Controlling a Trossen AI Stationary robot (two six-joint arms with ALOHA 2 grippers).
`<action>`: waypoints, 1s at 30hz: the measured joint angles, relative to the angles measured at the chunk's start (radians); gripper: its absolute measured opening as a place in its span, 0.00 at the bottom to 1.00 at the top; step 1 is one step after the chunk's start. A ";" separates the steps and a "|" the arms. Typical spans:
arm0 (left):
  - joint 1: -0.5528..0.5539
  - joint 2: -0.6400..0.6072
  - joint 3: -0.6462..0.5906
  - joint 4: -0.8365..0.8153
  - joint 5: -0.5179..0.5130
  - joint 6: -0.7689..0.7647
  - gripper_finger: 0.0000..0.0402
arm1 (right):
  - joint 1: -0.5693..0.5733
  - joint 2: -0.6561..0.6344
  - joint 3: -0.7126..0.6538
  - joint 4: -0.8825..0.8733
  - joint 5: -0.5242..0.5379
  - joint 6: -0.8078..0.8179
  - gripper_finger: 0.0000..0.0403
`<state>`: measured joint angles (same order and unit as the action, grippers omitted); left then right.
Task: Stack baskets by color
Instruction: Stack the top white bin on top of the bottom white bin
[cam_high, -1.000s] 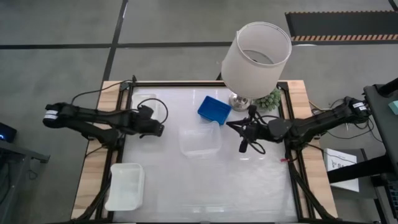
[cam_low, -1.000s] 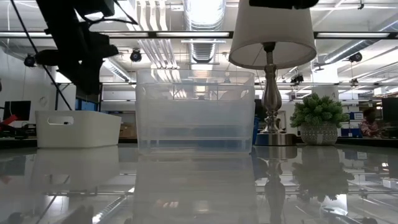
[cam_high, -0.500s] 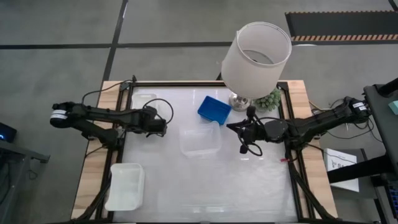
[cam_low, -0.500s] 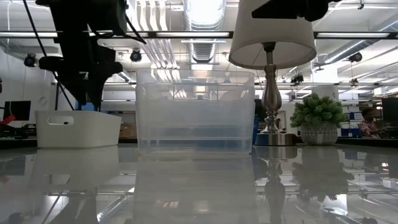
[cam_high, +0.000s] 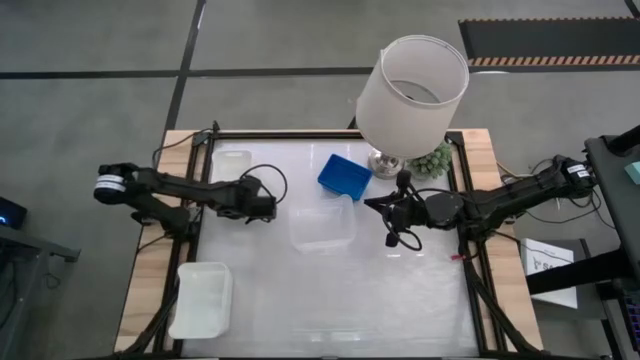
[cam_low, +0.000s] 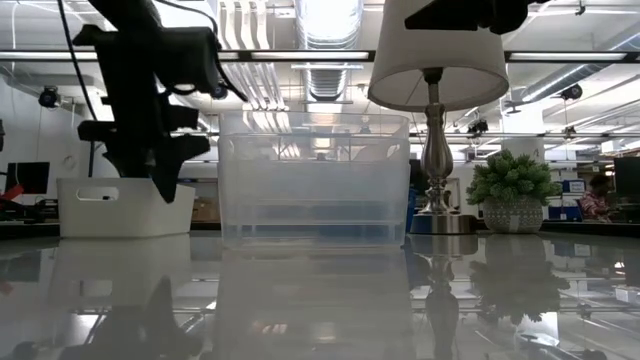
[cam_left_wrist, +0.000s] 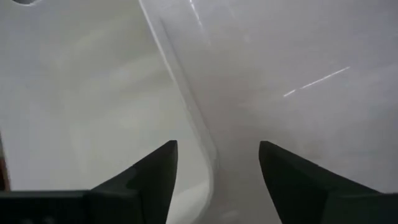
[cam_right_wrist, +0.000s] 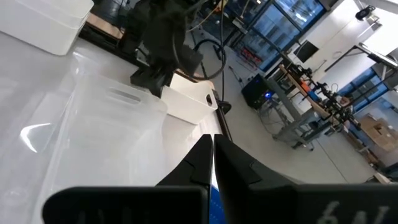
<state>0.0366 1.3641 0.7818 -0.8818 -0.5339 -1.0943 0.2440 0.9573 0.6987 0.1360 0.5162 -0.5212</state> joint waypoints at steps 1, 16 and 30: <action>0.001 0.013 0.001 0.004 0.000 0.000 0.51 | 0.000 0.000 0.000 0.000 0.000 0.002 0.02; 0.002 0.060 0.009 0.009 -0.025 0.001 0.14 | 0.000 0.000 0.000 0.001 0.000 0.010 0.02; -0.020 0.049 0.154 -0.054 -0.088 0.132 0.01 | 0.000 0.000 -0.001 -0.005 0.000 0.014 0.02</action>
<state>0.0169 1.4133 0.9358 -0.9353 -0.6216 -0.9627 0.2440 0.9573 0.6979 0.1314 0.5163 -0.5071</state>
